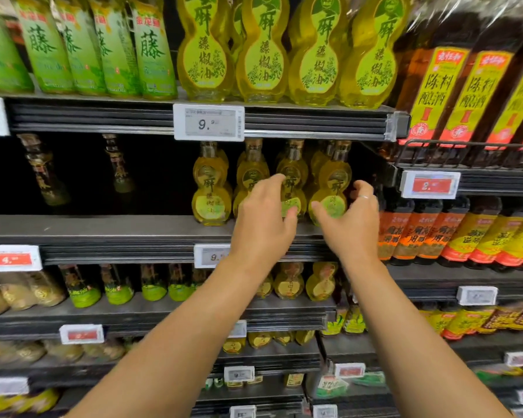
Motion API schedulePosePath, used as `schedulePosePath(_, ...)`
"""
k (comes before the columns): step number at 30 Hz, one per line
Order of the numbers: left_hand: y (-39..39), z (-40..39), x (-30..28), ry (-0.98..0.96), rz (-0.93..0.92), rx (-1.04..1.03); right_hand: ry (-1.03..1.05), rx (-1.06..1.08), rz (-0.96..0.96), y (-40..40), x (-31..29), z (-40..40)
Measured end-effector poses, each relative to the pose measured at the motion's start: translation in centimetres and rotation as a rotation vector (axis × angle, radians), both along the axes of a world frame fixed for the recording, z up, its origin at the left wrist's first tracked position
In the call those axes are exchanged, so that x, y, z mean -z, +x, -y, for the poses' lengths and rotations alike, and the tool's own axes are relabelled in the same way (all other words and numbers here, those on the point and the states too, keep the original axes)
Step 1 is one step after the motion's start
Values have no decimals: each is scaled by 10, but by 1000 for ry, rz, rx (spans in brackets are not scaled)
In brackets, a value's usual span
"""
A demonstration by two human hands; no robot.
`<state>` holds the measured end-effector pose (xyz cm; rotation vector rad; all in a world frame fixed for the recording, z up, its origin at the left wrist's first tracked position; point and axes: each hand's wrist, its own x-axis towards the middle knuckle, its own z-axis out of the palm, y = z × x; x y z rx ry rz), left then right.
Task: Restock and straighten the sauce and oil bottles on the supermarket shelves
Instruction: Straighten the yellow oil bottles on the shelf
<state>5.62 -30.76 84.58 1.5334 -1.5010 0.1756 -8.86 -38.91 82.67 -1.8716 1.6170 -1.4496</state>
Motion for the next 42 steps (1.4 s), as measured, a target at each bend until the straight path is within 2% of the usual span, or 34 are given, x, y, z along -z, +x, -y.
schedulePosePath(8,-45,33,-3,110,-67,-217,35,-33,-62,1,8,13)
schedulePosePath(14,-58,47,6,147,-172,-290,35,-65,-47,-7,9,24)
schedulePosePath(31,-58,49,22,92,-238,-308,-16,-133,-94,-14,17,21)
schedulePosePath(34,-46,32,23,-39,-213,-344,-14,-149,-88,-14,17,20)
schedulePosePath(37,-17,11,27,-141,-266,-511,-3,-141,-68,-10,16,17)
schedulePosePath(40,14,1,31,9,-289,-658,-20,-104,-16,-4,18,10)
schedulePosePath(42,26,-1,29,104,-298,-660,-41,-77,6,1,19,7)
